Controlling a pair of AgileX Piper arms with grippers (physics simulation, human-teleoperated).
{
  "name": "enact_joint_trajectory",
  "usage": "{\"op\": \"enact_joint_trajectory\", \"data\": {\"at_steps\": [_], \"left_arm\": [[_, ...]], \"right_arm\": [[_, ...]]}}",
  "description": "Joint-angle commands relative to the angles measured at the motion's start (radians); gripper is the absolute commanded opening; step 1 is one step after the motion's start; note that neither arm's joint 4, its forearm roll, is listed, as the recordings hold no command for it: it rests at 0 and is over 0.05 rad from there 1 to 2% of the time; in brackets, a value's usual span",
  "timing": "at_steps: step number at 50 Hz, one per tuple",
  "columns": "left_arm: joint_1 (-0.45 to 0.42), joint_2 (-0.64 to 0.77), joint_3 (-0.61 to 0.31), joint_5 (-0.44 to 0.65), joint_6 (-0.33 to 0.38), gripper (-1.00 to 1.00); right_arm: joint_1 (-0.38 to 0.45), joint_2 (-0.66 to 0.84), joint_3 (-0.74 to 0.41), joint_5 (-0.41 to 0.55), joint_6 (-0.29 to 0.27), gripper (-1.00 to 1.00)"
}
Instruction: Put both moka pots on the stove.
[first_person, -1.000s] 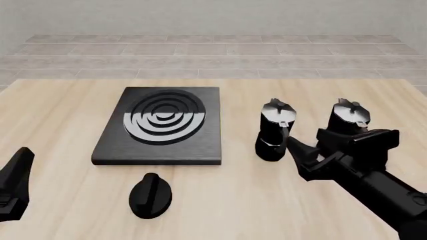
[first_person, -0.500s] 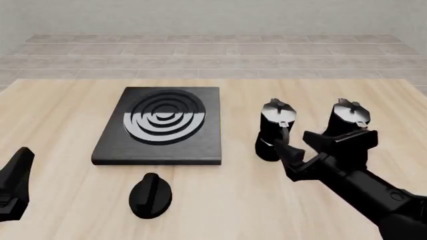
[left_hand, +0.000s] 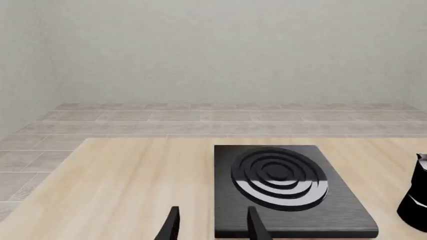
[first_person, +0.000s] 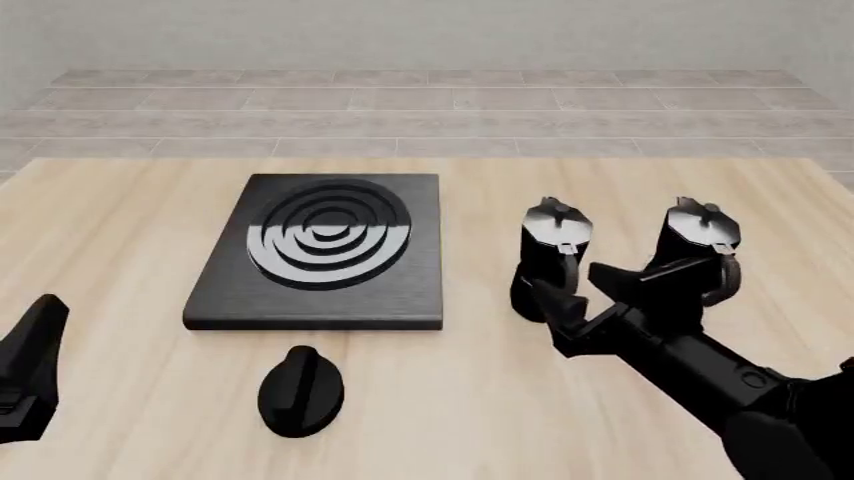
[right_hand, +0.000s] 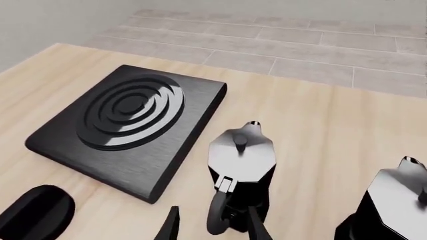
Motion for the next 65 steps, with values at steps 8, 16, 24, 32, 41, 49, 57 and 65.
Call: {"op": "enact_joint_trajectory", "data": {"at_steps": [8, 16, 24, 32, 41, 49, 57, 65], "left_arm": [[0.0, 0.0, 0.0, 0.0, 0.0, 1.0], [0.0, 0.0, 0.0, 0.0, 0.0, 1.0], [0.0, 0.0, 0.0, 0.0, 0.0, 1.0], [0.0, 0.0, 0.0, 0.0, 0.0, 1.0], [0.0, 0.0, 0.0, 0.0, 0.0, 1.0], [0.0, 0.0, 0.0, 0.0, 0.0, 1.0], [0.0, 0.0, 0.0, 0.0, 0.0, 1.0], [0.0, 0.0, 0.0, 0.0, 0.0, 1.0]], "right_arm": [[0.003, 0.043, -0.033, -0.01, -0.01, 1.0], [0.002, 0.058, -0.038, -0.015, -0.004, 1.0], [0.0, 0.072, -0.052, -0.015, -0.003, 1.0], [-0.001, 0.091, -0.061, -0.019, 0.003, 1.0], [-0.001, 0.124, -0.066, -0.04, 0.008, 1.0], [-0.007, 0.055, -0.071, 0.008, 0.018, -1.0], [-0.019, 0.022, -0.075, 0.021, -0.002, -1.0], [-0.035, -0.048, -0.077, 0.034, -0.051, -1.0]]}}
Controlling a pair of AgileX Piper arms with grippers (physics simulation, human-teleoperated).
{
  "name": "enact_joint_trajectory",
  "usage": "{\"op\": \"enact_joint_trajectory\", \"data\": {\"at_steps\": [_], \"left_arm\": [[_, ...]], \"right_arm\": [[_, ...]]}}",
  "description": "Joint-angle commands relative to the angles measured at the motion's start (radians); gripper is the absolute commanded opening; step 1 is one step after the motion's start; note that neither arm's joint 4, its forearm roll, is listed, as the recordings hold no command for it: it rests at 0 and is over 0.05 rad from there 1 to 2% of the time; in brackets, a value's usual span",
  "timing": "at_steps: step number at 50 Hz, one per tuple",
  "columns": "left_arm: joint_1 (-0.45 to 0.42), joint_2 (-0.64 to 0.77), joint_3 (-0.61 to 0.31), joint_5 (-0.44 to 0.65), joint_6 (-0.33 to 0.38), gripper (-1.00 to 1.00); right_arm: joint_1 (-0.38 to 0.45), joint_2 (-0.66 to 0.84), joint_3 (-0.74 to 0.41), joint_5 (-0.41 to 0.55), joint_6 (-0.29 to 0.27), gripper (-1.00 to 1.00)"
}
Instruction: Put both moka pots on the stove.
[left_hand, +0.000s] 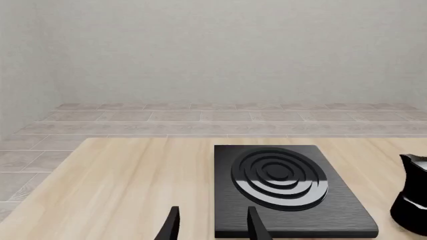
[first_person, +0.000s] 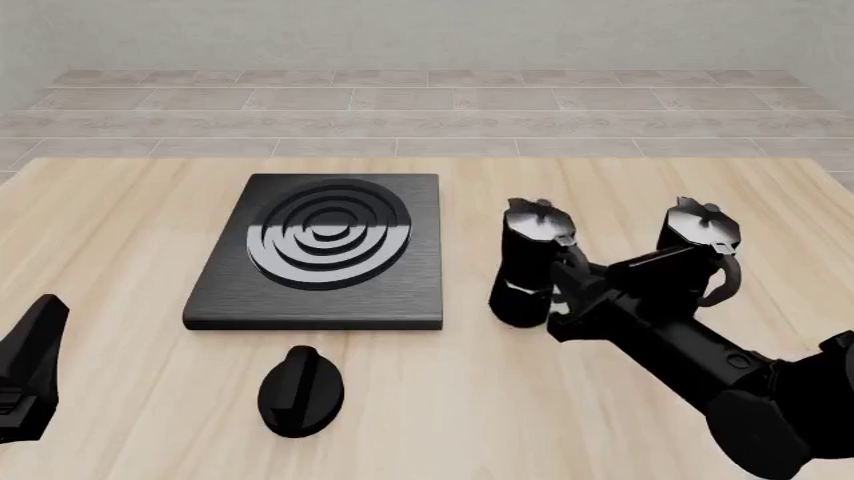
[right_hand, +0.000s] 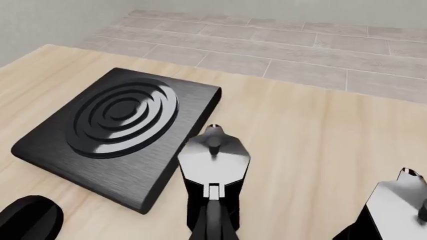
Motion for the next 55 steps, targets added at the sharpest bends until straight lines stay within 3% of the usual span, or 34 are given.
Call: {"op": "enact_joint_trajectory", "data": {"at_steps": [1, 6, 21, 34, 55], "left_arm": [[0.0, 0.0, 0.0, 0.0, 0.0, 1.0], [0.0, 0.0, 0.0, 0.0, 0.0, 1.0], [0.0, 0.0, 0.0, 0.0, 0.0, 1.0], [0.0, 0.0, 0.0, 0.0, 0.0, 1.0], [0.0, 0.0, 0.0, 0.0, 0.0, 1.0]], "right_arm": [[-0.019, -0.096, -0.028, 0.021, -0.041, -1.0], [-0.013, -0.158, -0.035, 0.019, -0.09, -1.0], [0.006, -0.236, -0.108, 0.029, -0.142, -1.0], [0.066, -0.16, -0.224, -0.026, -0.184, -1.0], [0.162, -0.005, -0.519, 0.011, -0.213, -1.0]]}}
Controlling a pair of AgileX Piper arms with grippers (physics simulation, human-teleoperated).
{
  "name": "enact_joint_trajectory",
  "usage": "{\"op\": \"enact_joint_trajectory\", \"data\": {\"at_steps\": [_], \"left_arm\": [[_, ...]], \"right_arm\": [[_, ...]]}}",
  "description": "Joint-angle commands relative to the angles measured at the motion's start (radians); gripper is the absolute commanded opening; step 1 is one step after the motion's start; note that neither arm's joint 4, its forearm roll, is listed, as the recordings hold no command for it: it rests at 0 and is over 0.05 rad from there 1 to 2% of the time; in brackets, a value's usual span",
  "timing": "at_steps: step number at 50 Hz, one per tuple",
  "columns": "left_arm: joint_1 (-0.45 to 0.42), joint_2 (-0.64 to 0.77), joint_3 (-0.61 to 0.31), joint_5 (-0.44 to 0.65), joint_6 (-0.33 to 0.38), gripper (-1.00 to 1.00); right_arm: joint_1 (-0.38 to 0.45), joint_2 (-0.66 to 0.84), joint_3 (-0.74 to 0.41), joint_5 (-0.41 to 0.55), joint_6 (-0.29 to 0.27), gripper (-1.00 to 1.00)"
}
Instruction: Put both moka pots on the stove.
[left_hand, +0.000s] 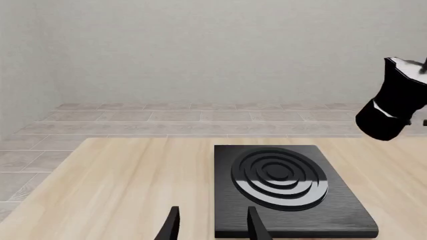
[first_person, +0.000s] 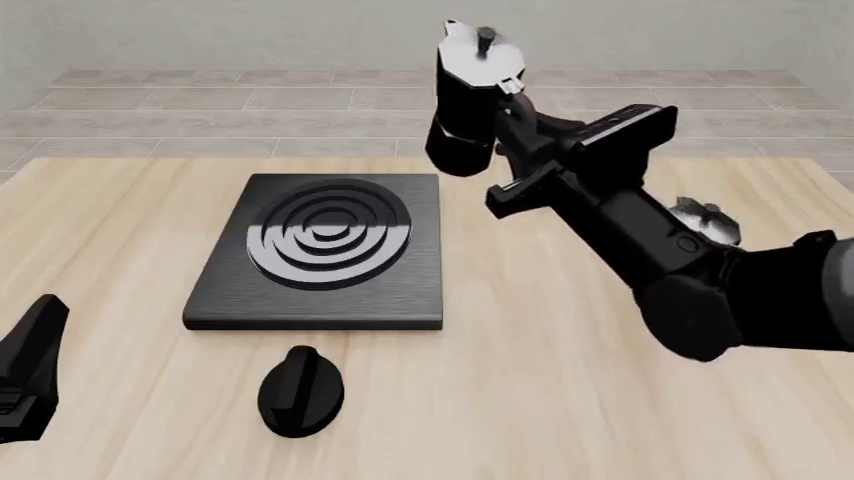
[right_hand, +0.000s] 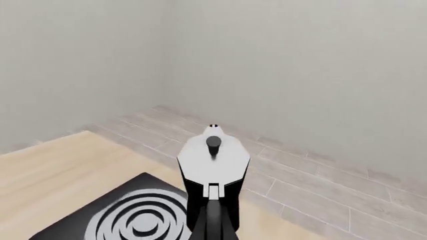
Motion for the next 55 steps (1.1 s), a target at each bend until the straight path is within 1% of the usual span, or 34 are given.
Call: {"op": "enact_joint_trajectory", "data": {"at_steps": [1, 10, 12, 14, 16, 17, 18, 23, 30, 37, 40, 42, 44, 46, 50, 55], "left_arm": [[0.0, 0.0, 0.0, 0.0, 0.0, 1.0], [0.0, 0.0, 0.0, 0.0, 0.0, 1.0], [0.0, 0.0, 0.0, 0.0, 0.0, 1.0], [0.0, 0.0, 0.0, 0.0, 0.0, 1.0], [0.0, 0.0, 0.0, 0.0, 0.0, 1.0], [0.0, 0.0, 0.0, 0.0, 0.0, 1.0], [0.0, 0.0, 0.0, 0.0, 0.0, 1.0], [0.0, 0.0, 0.0, 0.0, 0.0, 1.0], [0.0, 0.0, 0.0, 0.0, 0.0, 1.0], [0.0, 0.0, 0.0, 0.0, 0.0, 1.0], [0.0, 0.0, 0.0, 0.0, 0.0, 1.0], [0.0, 0.0, 0.0, 0.0, 0.0, 1.0], [0.0, 0.0, 0.0, 0.0, 0.0, 1.0], [0.0, 0.0, 0.0, 0.0, 0.0, 1.0], [0.0, 0.0, 0.0, 0.0, 0.0, 1.0], [0.0, 0.0, 0.0, 0.0, 0.0, 1.0]], "right_arm": [[0.055, 0.058, -0.167, 0.013, -0.013, -1.0], [0.105, 0.147, -0.262, 0.033, -0.003, -1.0], [0.113, 0.172, -0.295, 0.047, 0.011, -1.0], [0.131, 0.19, -0.321, 0.057, 0.014, -1.0], [0.133, 0.212, -0.357, 0.079, 0.032, -1.0], [0.133, 0.212, -0.357, 0.079, 0.032, -1.0], [0.139, 0.231, -0.386, 0.094, 0.045, -1.0], [0.152, 0.26, -0.436, 0.123, 0.064, -1.0], [0.195, 0.315, -0.504, 0.157, 0.071, -1.0], [0.206, 0.377, -0.556, 0.18, 0.084, -1.0], [0.201, 0.399, -0.578, 0.195, 0.103, -1.0], [0.204, 0.41, -0.58, 0.194, 0.099, -1.0], [0.201, 0.422, -0.594, 0.206, 0.116, -1.0], [0.205, 0.425, -0.593, 0.204, 0.11, -1.0], [0.203, 0.437, -0.604, 0.213, 0.126, -1.0], [0.211, 0.453, -0.609, 0.211, 0.127, -1.0]]}}
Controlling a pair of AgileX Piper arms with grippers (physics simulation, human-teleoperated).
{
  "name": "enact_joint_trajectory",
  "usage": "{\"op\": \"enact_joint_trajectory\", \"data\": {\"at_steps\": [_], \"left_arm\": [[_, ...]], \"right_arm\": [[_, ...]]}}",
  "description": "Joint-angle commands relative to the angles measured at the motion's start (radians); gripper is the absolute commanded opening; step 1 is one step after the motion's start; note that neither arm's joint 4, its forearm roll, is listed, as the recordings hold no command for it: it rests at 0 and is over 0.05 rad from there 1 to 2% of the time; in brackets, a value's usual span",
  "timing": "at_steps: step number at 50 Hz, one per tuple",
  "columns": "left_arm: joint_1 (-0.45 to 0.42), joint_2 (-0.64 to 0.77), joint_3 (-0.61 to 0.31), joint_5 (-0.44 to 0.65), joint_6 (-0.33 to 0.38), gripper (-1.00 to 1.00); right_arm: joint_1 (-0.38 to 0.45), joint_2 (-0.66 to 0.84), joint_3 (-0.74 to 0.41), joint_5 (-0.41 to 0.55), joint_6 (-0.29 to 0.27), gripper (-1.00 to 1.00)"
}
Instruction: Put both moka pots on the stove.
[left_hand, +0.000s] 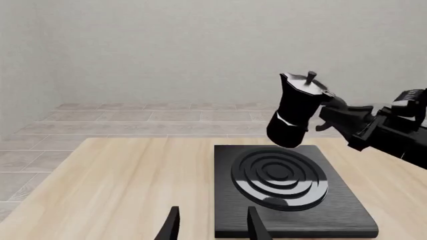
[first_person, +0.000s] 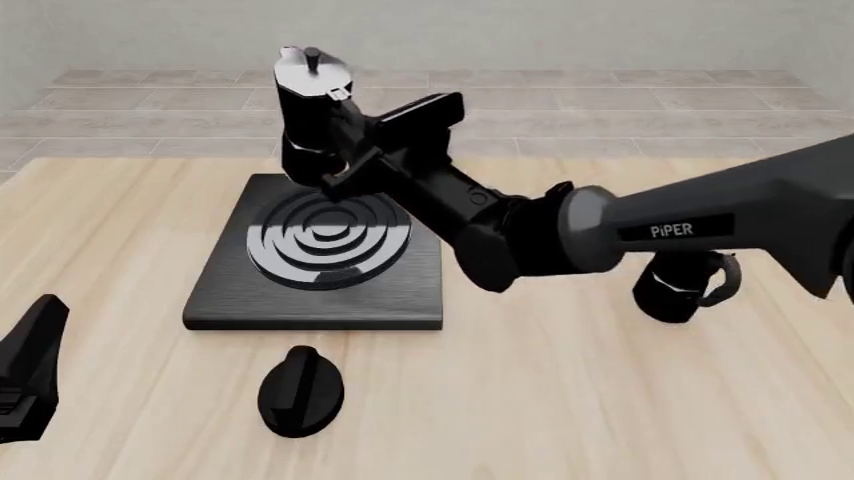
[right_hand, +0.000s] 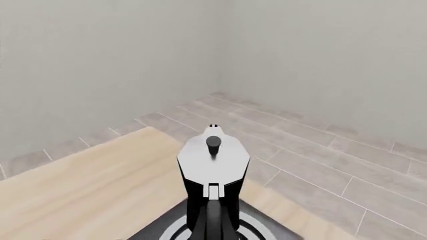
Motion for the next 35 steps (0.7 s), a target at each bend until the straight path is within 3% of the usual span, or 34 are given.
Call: {"op": "enact_joint_trajectory", "data": {"at_steps": [1, 35], "left_arm": [[0.0, 0.0, 0.0, 0.0, 0.0, 1.0], [0.0, 0.0, 0.0, 0.0, 0.0, 1.0]], "right_arm": [[0.012, 0.027, -0.06, 0.008, 0.021, -1.0], [0.029, 0.143, -0.159, 0.02, 0.045, -1.0]]}}
